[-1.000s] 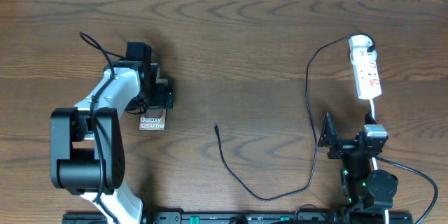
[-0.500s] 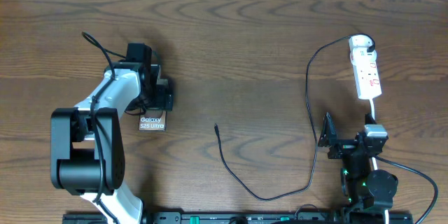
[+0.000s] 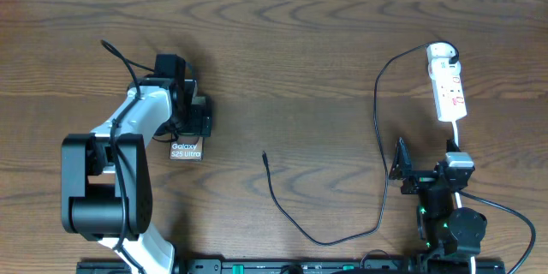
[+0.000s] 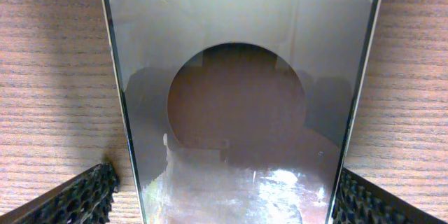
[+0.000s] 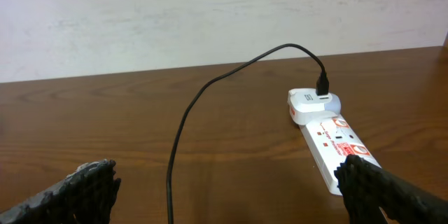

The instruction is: Plug charger to phone and switch on socket

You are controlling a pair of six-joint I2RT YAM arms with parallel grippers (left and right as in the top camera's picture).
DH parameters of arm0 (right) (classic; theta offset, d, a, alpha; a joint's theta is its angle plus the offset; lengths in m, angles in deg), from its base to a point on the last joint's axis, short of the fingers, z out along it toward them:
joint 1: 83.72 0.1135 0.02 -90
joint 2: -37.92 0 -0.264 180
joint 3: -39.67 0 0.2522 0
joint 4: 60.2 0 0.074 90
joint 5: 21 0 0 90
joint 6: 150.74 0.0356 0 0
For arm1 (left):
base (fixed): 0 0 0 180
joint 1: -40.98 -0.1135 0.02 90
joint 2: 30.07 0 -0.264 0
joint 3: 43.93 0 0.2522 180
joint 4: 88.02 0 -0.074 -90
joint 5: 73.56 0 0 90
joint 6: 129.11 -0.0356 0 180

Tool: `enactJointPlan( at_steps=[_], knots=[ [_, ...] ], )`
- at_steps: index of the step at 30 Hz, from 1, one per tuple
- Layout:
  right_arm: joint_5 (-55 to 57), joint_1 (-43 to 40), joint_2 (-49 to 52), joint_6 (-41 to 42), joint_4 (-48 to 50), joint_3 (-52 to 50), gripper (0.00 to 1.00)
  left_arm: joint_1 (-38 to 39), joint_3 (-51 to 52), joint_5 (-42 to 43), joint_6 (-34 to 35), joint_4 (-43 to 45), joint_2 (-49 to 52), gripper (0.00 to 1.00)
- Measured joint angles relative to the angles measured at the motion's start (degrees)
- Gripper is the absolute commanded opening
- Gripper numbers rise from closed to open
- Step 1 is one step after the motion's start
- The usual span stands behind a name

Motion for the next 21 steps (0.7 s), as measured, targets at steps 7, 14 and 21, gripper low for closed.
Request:
enactJointPlan(
  at_steps=[7,14,21],
  knots=[
    [0.0,0.0,0.0,0.0,0.0,0.0,0.99,0.0,1.4,-0.1,0.0,2.5,-0.9,0.94],
    [0.0,0.0,0.0,0.0,0.0,0.0,0.99,0.0,1.9,-0.1,0.0,3.1,-1.2,0.94],
    [0.0,0.0,0.0,0.0,0.0,0.0,0.99,0.0,1.9,-0.1,0.0,2.9,-1.2,0.94]
  ],
)
